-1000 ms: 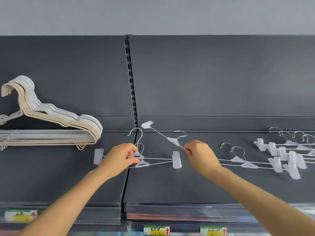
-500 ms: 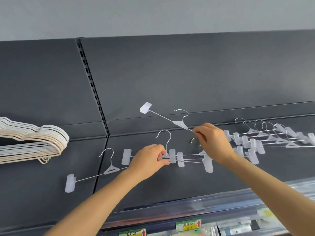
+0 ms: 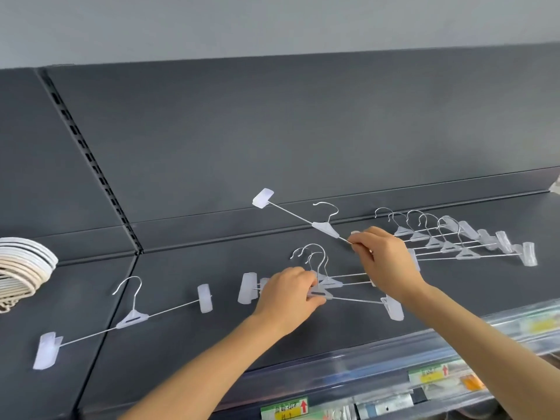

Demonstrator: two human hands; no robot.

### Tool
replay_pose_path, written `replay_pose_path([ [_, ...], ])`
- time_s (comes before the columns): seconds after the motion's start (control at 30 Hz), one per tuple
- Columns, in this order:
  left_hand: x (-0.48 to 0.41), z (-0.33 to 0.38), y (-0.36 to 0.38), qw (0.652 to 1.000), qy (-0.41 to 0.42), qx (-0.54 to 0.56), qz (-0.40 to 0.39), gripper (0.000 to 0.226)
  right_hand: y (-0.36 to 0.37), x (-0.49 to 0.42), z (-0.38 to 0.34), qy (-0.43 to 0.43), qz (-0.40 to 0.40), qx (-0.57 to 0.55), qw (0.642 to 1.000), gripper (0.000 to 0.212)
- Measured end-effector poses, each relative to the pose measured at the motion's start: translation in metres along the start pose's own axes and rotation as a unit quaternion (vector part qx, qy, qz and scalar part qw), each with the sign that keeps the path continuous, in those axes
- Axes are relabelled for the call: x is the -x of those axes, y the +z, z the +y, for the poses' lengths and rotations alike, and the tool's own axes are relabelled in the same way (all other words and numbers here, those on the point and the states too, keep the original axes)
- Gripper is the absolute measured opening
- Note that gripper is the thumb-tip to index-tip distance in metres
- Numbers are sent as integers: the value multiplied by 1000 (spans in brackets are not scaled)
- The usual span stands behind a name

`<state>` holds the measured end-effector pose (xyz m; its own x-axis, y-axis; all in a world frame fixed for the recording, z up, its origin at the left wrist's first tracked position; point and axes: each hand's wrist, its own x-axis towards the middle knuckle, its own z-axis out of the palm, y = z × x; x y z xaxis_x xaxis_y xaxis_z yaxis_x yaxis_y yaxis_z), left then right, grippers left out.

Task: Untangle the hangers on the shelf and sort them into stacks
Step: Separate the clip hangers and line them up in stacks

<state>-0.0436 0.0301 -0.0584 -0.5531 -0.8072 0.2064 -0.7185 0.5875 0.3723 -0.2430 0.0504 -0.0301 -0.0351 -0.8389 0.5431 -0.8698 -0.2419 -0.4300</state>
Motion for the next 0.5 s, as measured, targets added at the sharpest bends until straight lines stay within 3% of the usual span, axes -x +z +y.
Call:
replay_pose_path([
  [0.33,-19,22,33,999,-16,-47,19,31,-5,6,43,-32,-18,1,999,13],
  [0.5,-19,28,43,997,-13,-47,66,27,-1,12,57,-43,-40,-4,998,14],
])
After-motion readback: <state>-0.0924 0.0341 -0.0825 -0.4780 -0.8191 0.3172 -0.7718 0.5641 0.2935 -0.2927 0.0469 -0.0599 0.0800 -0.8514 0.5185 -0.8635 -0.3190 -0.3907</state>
